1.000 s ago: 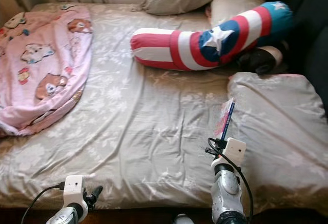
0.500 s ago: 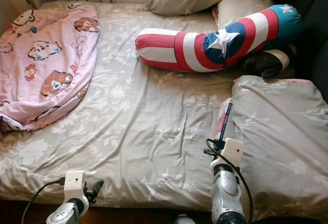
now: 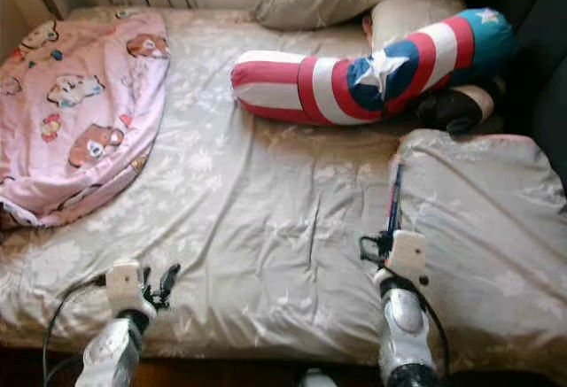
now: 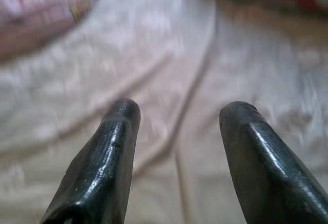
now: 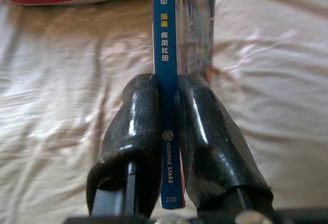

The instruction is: Clean up the room

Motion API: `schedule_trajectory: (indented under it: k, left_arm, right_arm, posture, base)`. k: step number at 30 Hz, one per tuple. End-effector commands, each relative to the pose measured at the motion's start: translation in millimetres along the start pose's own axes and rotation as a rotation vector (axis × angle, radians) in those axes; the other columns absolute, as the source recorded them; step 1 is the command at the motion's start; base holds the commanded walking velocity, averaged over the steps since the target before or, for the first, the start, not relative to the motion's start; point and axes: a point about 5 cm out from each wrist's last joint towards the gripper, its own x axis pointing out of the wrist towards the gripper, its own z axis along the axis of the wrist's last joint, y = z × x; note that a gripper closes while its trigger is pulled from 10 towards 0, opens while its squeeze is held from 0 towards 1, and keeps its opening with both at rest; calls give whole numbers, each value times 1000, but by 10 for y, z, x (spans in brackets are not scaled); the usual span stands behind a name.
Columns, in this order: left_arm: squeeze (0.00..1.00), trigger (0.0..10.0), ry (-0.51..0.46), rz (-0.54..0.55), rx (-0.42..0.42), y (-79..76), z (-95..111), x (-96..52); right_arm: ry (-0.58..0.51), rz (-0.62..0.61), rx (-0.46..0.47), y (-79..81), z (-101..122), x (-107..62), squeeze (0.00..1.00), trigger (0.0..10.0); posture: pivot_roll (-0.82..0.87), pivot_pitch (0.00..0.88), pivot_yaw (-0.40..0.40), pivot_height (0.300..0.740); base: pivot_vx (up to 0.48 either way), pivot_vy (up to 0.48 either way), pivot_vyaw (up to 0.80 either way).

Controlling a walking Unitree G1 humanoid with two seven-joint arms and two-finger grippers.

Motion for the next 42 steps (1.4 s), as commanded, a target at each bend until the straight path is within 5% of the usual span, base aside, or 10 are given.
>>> schedule_trajectory:
  k: [1,6,42]
  left_arm:
    - [0,10000,-21,16,12,28,23,-29]
    - [0,10000,-107,11,16,-19,199,-1]
    - [0,10000,-65,-13,3,-100,200,-23]
  right_arm:
    - [-61,36,-11,37,87,1,0,10000]
    - [-69,167,-60,175,64,-52,0,10000]
    - [-2,56,28,176,-29,-65,0,10000]
  posture:
    - [27,185,1,740]
    - [23,200,-1,740]
    - [24,204,4,663]
  base:
    - [0,0,0]
    - [0,0,0]
    - [0,0,0]
